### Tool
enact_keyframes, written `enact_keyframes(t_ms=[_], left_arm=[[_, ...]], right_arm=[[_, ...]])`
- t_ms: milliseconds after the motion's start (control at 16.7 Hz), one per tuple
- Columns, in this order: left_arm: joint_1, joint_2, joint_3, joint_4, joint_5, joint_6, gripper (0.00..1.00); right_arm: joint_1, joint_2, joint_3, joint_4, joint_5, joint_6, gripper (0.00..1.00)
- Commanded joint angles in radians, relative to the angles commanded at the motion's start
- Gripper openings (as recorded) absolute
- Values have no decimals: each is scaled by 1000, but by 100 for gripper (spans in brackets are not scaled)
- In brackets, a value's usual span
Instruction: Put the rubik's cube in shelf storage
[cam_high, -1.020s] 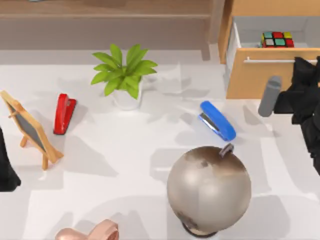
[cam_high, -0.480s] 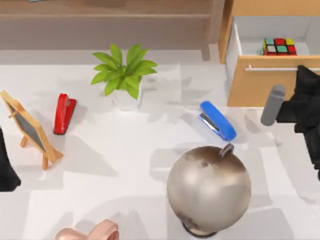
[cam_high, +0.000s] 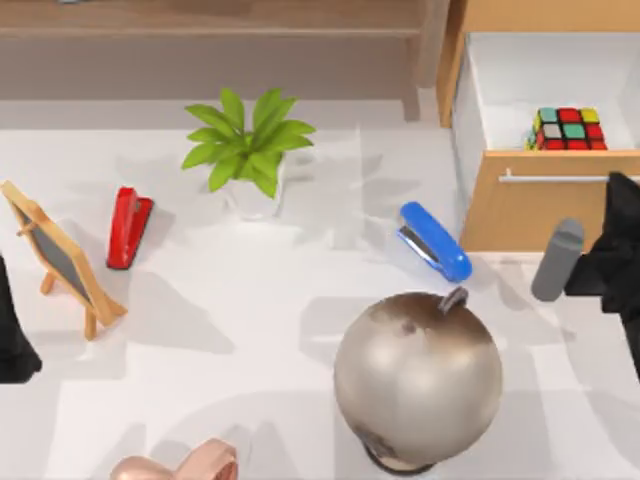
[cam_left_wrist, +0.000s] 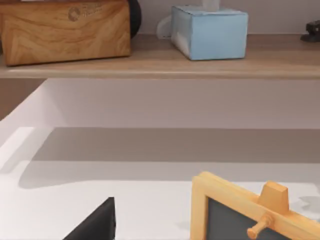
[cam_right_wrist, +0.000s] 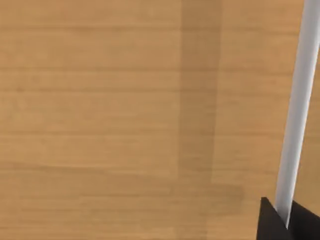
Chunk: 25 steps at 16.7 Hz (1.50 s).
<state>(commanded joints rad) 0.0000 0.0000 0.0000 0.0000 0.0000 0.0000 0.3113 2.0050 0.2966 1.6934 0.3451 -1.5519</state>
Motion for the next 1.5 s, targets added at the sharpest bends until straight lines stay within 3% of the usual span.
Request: enact_keyframes(t_ms=[300, 1080, 1500], left_arm=[[0, 0, 0, 0, 0, 0, 100], [0, 0, 0, 0, 0, 0, 100], [0, 0, 0, 0, 0, 0, 100]], right_arm=[[6, -8, -25, 18, 8, 1, 0], [6, -8, -25, 18, 8, 1, 98], [6, -8, -25, 18, 8, 1, 100]])
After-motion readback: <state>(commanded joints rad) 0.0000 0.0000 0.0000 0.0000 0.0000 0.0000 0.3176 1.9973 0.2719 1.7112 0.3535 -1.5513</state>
